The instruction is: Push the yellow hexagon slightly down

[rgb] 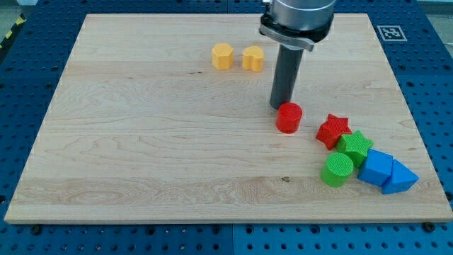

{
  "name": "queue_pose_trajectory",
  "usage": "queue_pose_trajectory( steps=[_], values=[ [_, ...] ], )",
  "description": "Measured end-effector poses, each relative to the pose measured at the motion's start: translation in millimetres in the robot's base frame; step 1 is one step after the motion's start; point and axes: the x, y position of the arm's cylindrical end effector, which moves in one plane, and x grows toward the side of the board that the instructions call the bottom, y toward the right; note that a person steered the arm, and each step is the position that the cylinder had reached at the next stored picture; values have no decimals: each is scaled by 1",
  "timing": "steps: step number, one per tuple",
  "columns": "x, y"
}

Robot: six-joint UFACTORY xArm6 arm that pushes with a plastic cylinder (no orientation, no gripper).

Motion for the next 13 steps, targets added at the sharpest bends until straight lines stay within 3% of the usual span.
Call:
queue_pose_trajectory(
  steps=[2, 4, 5, 7, 8, 9, 11, 13],
  values=[
    [57, -4],
    [79, -14],
    [62, -61],
    [-51, -188],
    [-115, -191],
    [-138, -143],
    [-138, -65],
    [-126, -71]
  ],
)
